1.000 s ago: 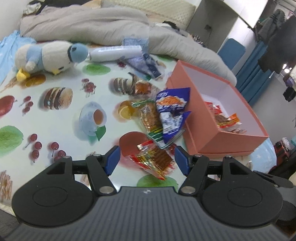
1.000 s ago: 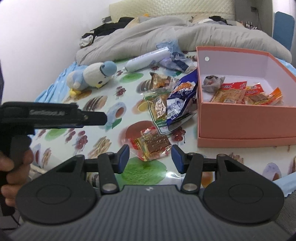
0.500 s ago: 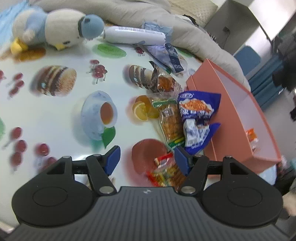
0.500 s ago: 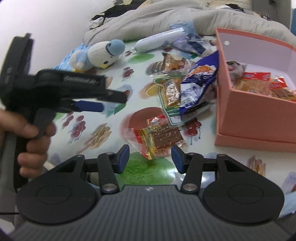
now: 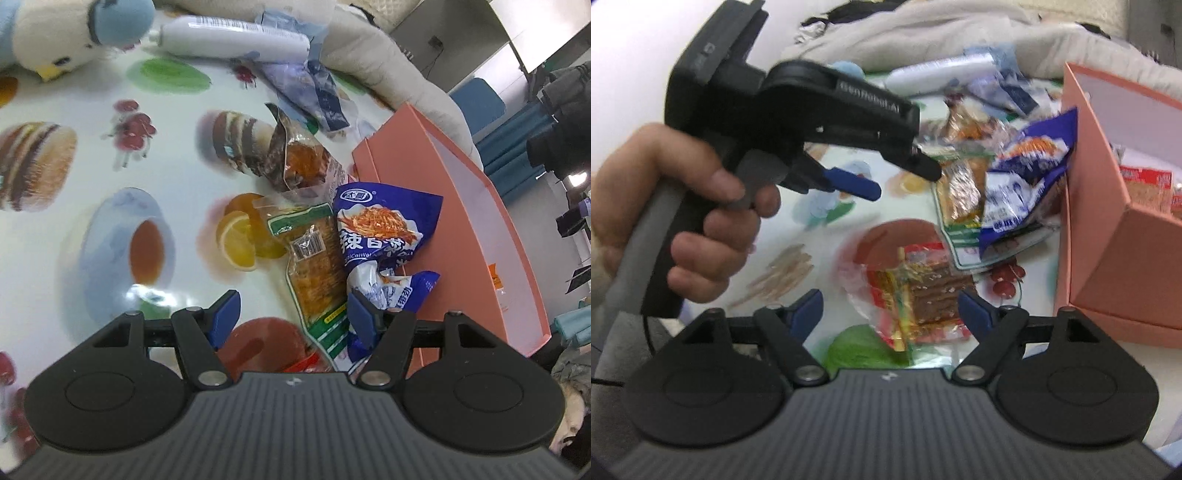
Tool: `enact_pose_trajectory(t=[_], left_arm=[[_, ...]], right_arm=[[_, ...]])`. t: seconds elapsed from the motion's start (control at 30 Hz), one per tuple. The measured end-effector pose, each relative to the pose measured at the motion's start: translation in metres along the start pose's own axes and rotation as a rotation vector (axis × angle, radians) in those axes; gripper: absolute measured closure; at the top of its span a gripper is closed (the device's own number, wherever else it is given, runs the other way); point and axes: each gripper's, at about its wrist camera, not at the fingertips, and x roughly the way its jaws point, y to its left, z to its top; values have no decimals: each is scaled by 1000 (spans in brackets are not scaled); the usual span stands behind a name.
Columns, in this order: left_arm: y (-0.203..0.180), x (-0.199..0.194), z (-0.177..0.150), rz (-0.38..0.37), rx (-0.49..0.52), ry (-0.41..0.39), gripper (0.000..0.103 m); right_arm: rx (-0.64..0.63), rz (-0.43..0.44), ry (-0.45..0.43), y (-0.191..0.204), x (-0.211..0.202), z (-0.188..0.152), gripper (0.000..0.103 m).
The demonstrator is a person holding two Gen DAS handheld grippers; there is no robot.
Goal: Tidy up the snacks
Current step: 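Lower the right tool onto a red strip pack while the left tool grasps a green-labelled pastry pack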
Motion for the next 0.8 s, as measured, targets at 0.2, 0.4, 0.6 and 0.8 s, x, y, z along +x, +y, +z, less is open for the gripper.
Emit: enact_pose_trajectory(t=[0.2,0.4,0.6,0.8], left_arm=[[-5,25,9,-8,22,33,35],[-8,41,12,1,41,49,41],[-6,48,16,-11,44,41,48],[-5,55,21,-32,49,37,57]], right_arm=[[5,15,24,-10,20,2,22],[-24,32,22,-10,29,5,22],[3,76,3,-15,25,10,22],[79,87,-48,-27,11,19,22]])
